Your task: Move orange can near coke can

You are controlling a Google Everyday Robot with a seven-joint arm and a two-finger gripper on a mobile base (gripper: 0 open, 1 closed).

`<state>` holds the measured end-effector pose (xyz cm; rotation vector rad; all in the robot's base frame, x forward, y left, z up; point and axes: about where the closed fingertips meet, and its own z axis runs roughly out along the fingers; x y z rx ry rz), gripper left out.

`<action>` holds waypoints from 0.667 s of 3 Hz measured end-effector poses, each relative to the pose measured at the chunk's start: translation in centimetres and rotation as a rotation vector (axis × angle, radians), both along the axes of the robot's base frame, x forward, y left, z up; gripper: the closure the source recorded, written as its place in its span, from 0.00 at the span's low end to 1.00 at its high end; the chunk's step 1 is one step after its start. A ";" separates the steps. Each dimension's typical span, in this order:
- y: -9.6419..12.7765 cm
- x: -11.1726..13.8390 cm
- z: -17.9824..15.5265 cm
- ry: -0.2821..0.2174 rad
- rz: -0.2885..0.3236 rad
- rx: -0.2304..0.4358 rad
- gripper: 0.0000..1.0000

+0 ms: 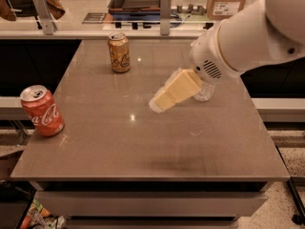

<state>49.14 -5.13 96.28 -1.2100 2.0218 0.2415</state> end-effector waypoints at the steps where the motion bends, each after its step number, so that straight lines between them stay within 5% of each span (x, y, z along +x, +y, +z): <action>1: 0.2 1.5 1.6 -0.070 -0.034 0.036 0.00; 2: 0.3 1.5 1.7 -0.072 -0.034 0.035 0.00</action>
Offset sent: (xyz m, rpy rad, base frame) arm 0.0184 0.0016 0.0122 0.0435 -0.0630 -0.0603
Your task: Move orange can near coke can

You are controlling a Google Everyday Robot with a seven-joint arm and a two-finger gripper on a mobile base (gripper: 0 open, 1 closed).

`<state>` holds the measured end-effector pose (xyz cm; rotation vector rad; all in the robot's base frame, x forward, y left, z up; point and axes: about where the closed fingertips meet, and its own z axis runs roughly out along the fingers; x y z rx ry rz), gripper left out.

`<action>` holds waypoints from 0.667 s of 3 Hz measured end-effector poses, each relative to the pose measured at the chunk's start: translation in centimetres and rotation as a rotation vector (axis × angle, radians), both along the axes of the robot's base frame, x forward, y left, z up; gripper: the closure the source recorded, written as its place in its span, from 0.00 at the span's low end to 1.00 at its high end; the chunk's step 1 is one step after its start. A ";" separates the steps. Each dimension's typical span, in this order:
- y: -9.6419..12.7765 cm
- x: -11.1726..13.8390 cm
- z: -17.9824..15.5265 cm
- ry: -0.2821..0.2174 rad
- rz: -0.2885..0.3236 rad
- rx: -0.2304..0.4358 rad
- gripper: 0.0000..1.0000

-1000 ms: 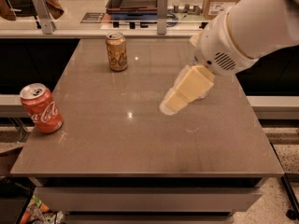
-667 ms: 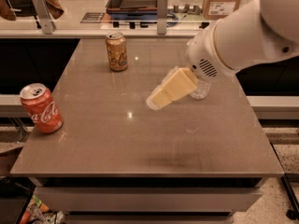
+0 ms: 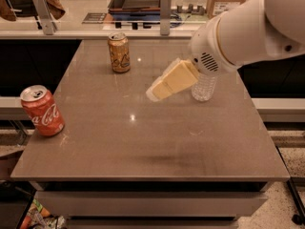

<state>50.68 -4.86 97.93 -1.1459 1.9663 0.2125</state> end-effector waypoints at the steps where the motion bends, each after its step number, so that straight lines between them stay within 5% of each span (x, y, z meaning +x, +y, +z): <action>1: 2.1 2.0 -0.5 -0.020 0.010 0.055 0.00; 2: 5.7 4.9 -1.4 -0.045 0.040 0.135 0.00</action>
Offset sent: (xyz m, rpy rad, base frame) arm 0.0943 0.1046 -0.0316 0.2563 -0.0744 0.0835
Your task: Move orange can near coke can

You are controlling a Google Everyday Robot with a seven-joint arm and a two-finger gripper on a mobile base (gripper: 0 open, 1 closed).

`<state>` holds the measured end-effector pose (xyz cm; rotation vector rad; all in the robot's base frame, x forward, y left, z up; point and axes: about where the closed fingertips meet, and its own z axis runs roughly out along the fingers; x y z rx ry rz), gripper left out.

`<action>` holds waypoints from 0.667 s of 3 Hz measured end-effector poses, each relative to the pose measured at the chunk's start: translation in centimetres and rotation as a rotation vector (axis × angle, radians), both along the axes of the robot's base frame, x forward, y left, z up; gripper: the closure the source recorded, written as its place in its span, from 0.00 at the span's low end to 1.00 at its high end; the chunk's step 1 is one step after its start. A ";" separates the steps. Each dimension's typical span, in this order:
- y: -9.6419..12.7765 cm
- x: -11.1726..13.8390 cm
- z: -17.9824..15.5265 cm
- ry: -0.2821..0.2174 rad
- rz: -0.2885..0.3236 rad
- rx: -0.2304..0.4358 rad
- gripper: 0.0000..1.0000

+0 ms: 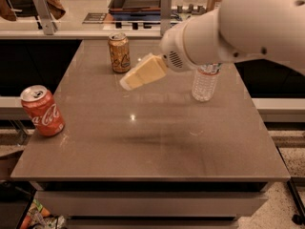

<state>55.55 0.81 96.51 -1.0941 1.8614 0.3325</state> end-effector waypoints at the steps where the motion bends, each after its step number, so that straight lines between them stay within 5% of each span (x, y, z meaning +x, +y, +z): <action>1: 3.1 2.6 -0.9 -0.027 0.019 0.070 0.00; 2: 5.1 5.2 -1.8 -0.062 0.011 0.137 0.00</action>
Offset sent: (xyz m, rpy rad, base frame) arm 0.0886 0.0709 -0.0313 0.2285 -0.1099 -0.0140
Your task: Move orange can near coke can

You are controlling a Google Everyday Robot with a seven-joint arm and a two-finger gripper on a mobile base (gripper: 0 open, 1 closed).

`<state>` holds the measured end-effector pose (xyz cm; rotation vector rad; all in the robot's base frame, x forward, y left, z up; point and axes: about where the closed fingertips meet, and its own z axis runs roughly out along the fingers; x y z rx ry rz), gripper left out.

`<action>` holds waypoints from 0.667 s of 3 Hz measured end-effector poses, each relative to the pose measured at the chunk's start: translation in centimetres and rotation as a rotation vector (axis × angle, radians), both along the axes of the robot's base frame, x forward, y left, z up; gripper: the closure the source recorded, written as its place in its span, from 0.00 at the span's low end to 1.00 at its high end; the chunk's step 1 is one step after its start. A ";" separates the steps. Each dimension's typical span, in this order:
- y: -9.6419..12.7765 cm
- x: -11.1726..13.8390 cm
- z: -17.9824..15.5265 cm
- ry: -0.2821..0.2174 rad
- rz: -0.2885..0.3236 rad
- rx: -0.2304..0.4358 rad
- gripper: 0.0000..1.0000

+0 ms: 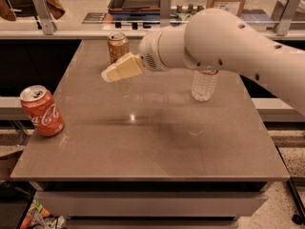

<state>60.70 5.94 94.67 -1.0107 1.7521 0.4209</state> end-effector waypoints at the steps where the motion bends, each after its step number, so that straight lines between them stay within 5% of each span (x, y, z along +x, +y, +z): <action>1: 1.3 2.6 -1.0 -0.037 -0.034 0.072 0.00; 2: 2.0 5.4 -1.9 -0.072 -0.071 0.142 0.00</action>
Offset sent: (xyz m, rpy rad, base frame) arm 0.0909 0.0227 -0.0337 0.2307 -0.1112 -0.1243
